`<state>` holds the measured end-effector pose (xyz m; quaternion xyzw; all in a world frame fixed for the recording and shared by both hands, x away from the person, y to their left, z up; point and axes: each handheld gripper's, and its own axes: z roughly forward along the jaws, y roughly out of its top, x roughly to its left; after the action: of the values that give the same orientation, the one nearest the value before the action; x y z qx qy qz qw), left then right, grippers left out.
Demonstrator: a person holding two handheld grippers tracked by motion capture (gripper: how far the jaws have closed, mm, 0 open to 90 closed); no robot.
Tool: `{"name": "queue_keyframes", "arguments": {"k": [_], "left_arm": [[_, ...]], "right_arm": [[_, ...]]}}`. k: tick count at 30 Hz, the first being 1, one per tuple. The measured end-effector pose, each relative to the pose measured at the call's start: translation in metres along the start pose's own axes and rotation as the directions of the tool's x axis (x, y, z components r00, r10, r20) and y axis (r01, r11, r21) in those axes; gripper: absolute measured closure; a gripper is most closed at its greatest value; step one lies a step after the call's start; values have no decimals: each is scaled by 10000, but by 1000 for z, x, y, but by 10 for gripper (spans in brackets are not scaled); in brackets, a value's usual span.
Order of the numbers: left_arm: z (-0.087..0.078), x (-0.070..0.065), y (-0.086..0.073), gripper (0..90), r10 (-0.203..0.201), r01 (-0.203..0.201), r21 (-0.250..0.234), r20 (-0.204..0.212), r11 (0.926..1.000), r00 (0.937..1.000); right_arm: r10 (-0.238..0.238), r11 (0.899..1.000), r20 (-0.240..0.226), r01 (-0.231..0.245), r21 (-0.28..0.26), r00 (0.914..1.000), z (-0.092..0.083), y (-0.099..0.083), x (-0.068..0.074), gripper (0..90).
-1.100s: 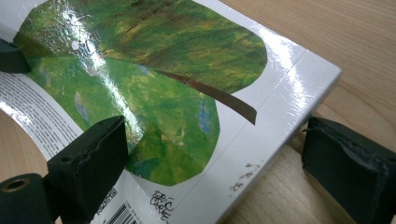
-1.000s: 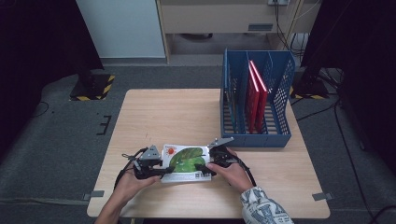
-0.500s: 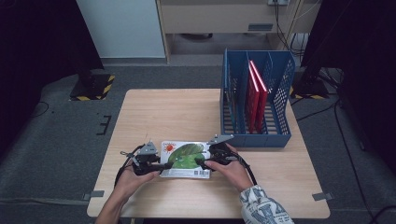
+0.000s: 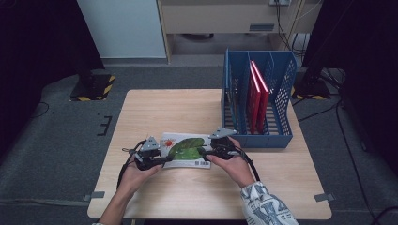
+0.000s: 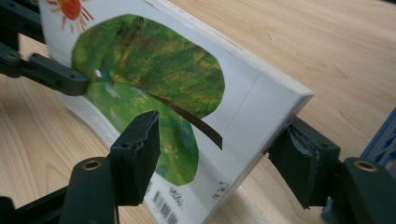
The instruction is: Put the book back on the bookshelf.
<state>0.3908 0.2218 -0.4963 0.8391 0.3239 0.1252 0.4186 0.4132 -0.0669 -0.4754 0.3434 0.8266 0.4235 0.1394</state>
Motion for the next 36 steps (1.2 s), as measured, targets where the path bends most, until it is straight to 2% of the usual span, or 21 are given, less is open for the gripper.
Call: {"name": "queue_keyframes", "arguments": {"k": [3, 7, 12, 14, 23, 26, 36], "left_arm": [[0, 0, 0, 678, 86, -87, -73, -168, 9999, 9998], [0, -1, -3, 659, 47, -50, -188, -181, 9998, 9998], [-3, -5, -6, 643, -34, 28, -259, -218, 9997, 9998], [-5, -6, -9, 633, -198, 193, -292, -153, 9994, 9997], [-9, -9, -15, 588, -390, 388, -67, -258, 9992, 9989], [-9, -9, -16, 576, -383, 386, 63, -395, 9992, 9985], [-10, -6, -18, 560, -559, 563, 90, -406, 9984, 9976]], "right_arm": [[-46, 9999, -8, 46, -91, 10000, -4, 1, 2, 343], [-77, 9998, -33, 76, -197, 10000, -7, -1, 4, 352], [-217, 9992, -116, 213, -343, 9997, -13, -2, 9, 363], [-245, 9990, -177, 239, -380, 9995, -16, -3, 11, 372], [-591, 9971, -537, 564, -511, 9968, -28, -10, 22, 398], [-695, 9964, -601, 663, -531, 9958, -30, -10, 25, 398], [-836, 9956, -748, 801, -488, 9937, -32, -11, 29, 399]]}}
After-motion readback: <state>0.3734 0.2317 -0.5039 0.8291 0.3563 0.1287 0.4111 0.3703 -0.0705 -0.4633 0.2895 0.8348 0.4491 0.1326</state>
